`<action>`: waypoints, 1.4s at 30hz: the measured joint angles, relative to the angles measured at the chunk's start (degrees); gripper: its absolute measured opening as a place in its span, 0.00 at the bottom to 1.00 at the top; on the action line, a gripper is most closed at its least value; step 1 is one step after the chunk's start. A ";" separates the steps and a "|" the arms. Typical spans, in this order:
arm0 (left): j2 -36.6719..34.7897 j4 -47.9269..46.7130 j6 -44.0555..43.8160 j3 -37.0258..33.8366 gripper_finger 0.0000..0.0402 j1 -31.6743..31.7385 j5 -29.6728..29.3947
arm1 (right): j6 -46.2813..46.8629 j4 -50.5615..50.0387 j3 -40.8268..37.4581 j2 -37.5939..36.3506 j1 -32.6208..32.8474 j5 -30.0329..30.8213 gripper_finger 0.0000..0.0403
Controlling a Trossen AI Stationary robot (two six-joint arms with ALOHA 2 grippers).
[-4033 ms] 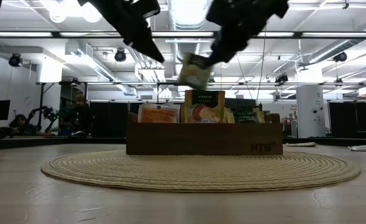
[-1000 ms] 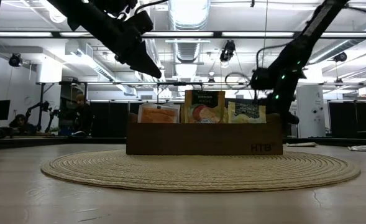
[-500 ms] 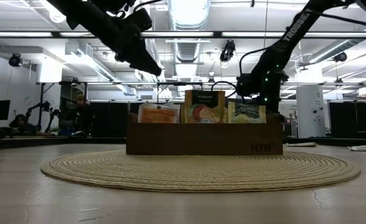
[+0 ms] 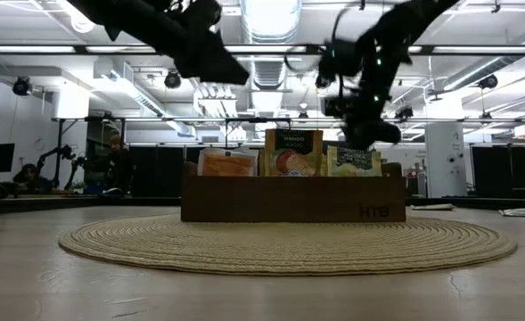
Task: Pick & Place Tea
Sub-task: Put the yellow tea bag into the right section of the wooden organizer
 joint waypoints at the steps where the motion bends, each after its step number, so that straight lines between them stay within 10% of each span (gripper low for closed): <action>1: 0.00 1.55 -0.56 0.00 0.43 0.00 0.80 | -1.34 2.08 -0.39 -0.69 2.82 5.83 0.02; 6: -0.02 6.79 -2.37 0.00 0.43 0.00 5.11 | -11.55 17.33 -1.85 -3.20 15.51 33.22 0.02; 10: -0.02 8.03 -3.67 0.01 0.43 0.00 5.43 | -21.35 34.40 -3.21 -4.37 23.03 42.20 0.02; 18: -0.02 12.60 -4.92 0.02 0.43 -0.02 6.98 | -41.04 59.91 -4.70 -4.43 31.41 42.85 0.02; 42: 0.11 20.30 -6.18 0.63 0.43 -0.10 1.37 | -43.68 61.20 -4.43 -2.29 31.74 42.63 0.02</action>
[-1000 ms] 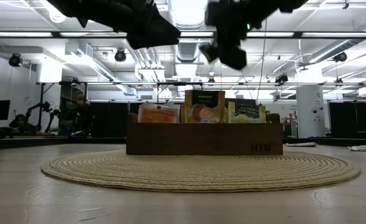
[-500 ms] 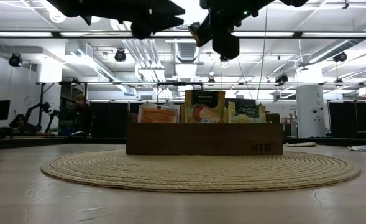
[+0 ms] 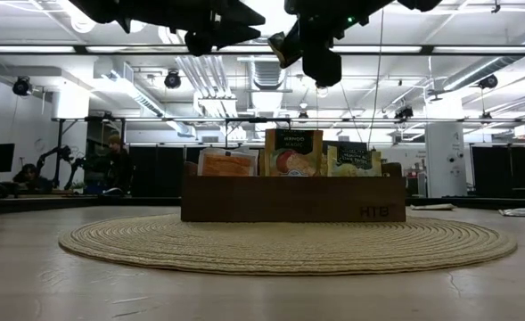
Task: Pick & Place Tea
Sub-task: Put the yellow tea bag into the right section of the wooden organizer
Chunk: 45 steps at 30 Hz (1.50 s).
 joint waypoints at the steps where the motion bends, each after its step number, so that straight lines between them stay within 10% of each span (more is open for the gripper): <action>1: 0.00 0.00 -0.14 0.00 0.43 0.11 -0.24 | -0.14 0.00 0.00 0.00 0.00 -0.02 0.02; 23: 6.98 -5.04 0.07 7.17 0.42 0.47 0.63 | -3.34 2.82 0.04 0.00 0.82 -0.05 0.02; 34: 6.67 -6.62 4.36 7.26 0.05 0.45 0.04 | -0.07 2.78 0.04 0.00 1.03 0.09 0.03; 45: 5.29 -8.37 9.07 7.21 0.05 0.32 -2.06 | 24.23 -1.77 0.02 -5.70 1.09 -0.60 0.40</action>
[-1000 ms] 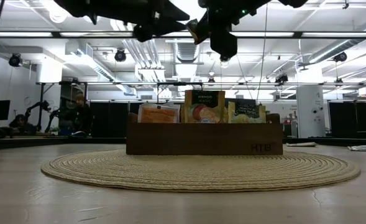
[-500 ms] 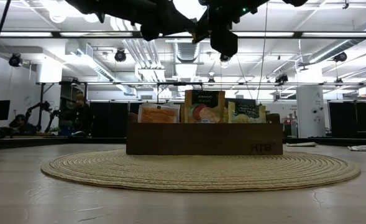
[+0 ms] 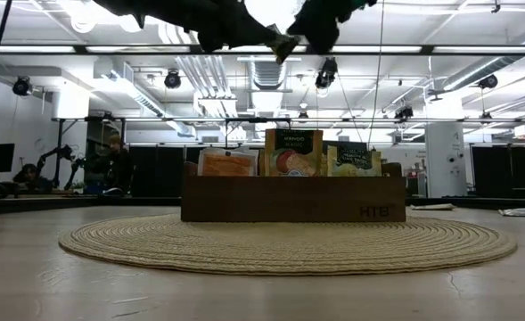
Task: Pick & Place Tea
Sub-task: Put the yellow tea bag into the right section of the wooden organizer
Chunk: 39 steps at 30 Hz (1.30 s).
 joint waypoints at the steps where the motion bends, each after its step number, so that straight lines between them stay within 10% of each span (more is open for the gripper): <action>1: -0.25 -0.86 1.02 -0.19 0.05 -0.11 -0.14 | 4.26 -2.27 0.01 -1.57 -0.09 -1.35 0.44; 7: -1.82 3.23 4.93 -2.01 0.04 -1.22 3.04 | 37.01 -14.88 -1.31 -12.39 -7.34 -35.16 0.64; 12: -2.29 15.50 4.71 -6.46 0.04 -2.10 12.51 | 52.36 -3.79 -7.73 -15.56 -16.10 -63.17 0.69; 26: 0.33 58.00 -3.49 -18.17 0.04 -2.89 16.76 | 61.07 56.10 -23.24 -2.08 -16.31 -63.94 0.60; 39: 3.50 58.03 -7.56 -16.10 0.04 -3.06 21.87 | 68.33 58.59 -9.88 12.26 -16.24 -74.39 0.59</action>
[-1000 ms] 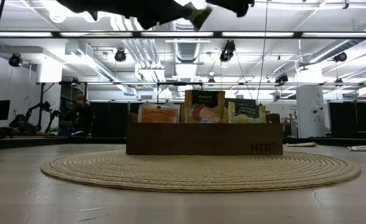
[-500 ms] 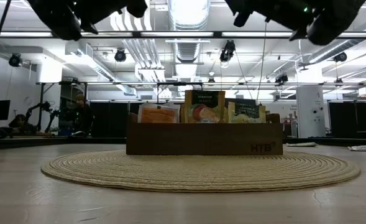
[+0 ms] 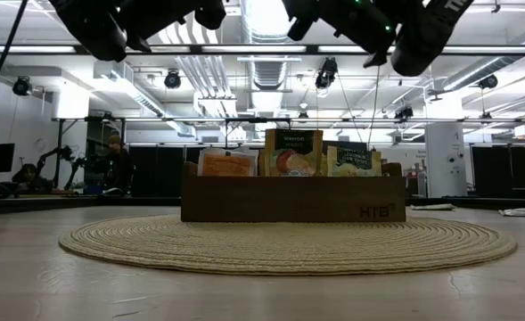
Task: Pick & Place Tea
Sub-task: Put the yellow tea bag into the right section of the wooden organizer
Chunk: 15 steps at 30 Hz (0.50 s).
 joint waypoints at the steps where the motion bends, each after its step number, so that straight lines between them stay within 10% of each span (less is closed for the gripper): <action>1: 0.00 0.00 -0.28 -0.01 0.04 -0.02 0.27 | -0.15 0.00 0.20 0.00 0.00 -0.02 0.59; 15: 0.00 -1.11 0.03 -0.01 0.04 0.21 -0.27 | -4.41 -0.67 0.64 -0.04 0.00 -1.58 0.21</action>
